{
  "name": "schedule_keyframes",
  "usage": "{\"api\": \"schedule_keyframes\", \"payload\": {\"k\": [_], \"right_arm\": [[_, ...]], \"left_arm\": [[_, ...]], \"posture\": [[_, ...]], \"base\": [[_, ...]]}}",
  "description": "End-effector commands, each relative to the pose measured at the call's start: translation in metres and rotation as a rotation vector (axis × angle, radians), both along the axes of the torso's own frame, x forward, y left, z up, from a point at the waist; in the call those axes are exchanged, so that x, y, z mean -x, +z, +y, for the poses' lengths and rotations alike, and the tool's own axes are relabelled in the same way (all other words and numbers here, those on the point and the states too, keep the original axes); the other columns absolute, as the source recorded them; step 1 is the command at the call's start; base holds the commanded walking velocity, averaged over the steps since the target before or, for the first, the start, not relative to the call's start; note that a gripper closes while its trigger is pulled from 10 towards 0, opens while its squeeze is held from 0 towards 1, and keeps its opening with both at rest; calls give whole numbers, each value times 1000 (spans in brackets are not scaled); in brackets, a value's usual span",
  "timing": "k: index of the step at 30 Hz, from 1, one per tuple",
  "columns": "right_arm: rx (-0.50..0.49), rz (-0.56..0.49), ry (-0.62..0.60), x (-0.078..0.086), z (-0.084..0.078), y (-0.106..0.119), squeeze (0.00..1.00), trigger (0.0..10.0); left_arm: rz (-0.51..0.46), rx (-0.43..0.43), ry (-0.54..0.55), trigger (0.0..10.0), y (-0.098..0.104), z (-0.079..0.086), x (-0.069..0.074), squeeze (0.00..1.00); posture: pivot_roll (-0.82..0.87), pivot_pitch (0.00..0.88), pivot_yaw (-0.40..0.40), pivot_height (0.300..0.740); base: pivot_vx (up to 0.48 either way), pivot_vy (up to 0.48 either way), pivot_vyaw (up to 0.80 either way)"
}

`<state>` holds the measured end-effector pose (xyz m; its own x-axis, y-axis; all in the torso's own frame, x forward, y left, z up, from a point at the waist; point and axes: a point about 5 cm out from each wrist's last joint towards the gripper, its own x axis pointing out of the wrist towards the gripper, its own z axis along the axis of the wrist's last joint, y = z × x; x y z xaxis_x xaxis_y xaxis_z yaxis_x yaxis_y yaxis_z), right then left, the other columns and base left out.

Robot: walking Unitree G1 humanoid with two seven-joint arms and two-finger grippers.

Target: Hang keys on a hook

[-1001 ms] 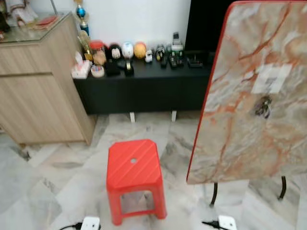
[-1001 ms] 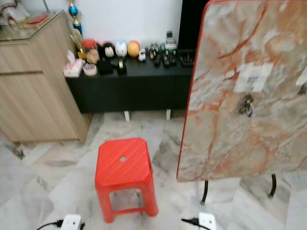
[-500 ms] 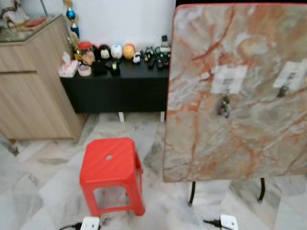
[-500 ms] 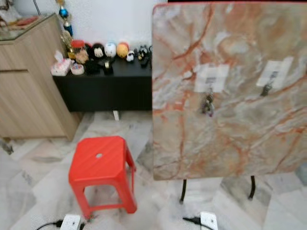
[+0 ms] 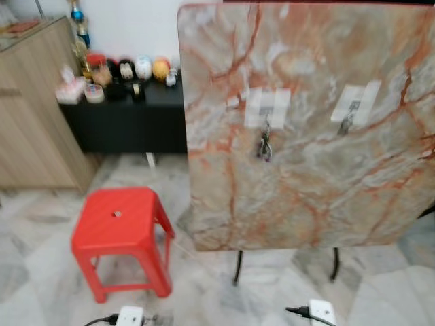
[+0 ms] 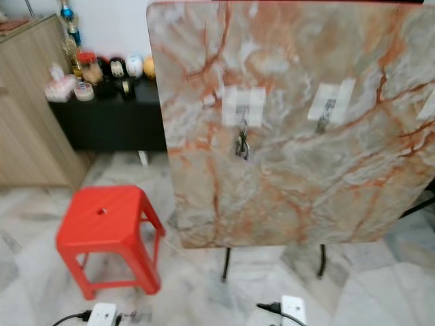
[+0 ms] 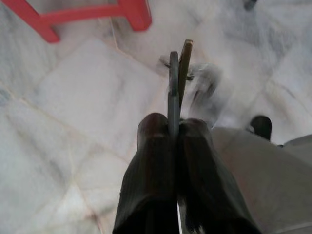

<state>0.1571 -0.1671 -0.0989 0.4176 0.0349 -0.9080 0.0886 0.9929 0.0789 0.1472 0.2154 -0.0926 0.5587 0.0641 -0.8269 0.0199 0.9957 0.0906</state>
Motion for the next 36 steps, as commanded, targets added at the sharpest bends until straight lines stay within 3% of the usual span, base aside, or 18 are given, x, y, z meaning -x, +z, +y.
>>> {"api": "schedule_keyframes", "payload": {"k": [1,4,11,36], "right_arm": [[23,3,21,0,-6,1,0,10000],[62,-7,115,-3,-7,2,0,10000],[66,-2,130,-3,-8,2,0,10000],[61,-13,118,-4,-2,2,0,10000]], "left_arm": [[9,-4,-17,10000,-1,-3,0,0],[10,-5,-18,10000,-1,-3,0,0],[9,0,-18,10000,-1,-4,0,0],[19,-25,-46,10000,0,1,-1,0]], "posture": [[18,0,-22,740],[15,0,-20,740],[-2,0,-28,740],[-35,0,31,740]], "base": [[0,-379,0],[0,-372,279],[0,-367,764],[0,-381,0]]}}
